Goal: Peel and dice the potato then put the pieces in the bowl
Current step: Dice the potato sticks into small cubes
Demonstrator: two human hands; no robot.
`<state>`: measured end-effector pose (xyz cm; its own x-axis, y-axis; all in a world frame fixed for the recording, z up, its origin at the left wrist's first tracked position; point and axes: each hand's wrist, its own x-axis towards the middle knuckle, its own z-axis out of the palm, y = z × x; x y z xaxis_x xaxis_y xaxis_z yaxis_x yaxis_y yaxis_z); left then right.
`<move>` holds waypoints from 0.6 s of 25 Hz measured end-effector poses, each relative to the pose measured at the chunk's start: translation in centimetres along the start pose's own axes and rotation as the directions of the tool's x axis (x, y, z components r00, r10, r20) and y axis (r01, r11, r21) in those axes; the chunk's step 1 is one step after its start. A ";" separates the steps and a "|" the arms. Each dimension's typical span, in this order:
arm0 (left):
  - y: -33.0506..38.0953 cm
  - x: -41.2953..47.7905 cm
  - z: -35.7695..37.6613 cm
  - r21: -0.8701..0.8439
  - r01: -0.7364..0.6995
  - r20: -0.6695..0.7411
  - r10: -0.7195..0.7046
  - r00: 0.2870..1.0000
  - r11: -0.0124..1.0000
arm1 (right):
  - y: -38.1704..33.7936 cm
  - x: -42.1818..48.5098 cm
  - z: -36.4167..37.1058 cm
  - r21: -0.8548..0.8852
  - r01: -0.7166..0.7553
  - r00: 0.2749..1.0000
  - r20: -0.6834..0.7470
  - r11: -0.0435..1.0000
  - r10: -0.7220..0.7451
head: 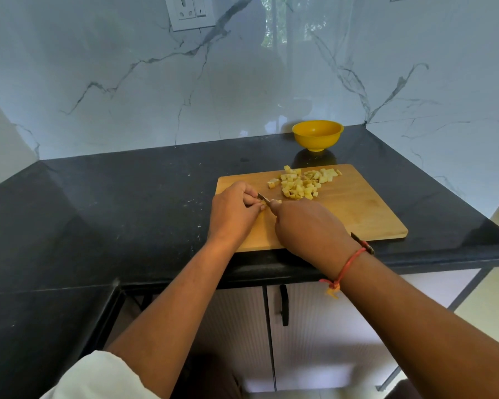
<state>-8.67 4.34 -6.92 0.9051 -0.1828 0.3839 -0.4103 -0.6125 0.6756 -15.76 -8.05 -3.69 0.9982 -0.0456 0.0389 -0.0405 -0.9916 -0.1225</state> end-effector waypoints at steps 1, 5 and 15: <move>0.1 -0.1 0.0 0.000 0.001 -0.006 -0.001 1.000 1.000 | 0.0 -0.3 0.0 -0.006 0.003 1.000 0.015 1.000 -0.003; 0.4 -0.2 0.0 0.015 0.014 -0.014 -0.014 1.000 1.000 | 0.5 -1.8 0.3 -0.017 -0.020 0.999 0.043 1.000 0.020; 0.4 -0.3 0.1 0.043 0.041 -0.035 -0.040 0.999 0.998 | 2.3 -3.3 0.2 0.033 -0.079 0.996 -0.039 0.996 0.080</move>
<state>-9.08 4.04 -6.80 0.9163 -0.1314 0.3784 -0.3673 -0.6524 0.6629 -19.11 -10.14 -4.29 0.9892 -0.1299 0.0676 -0.1180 -0.9805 -0.1574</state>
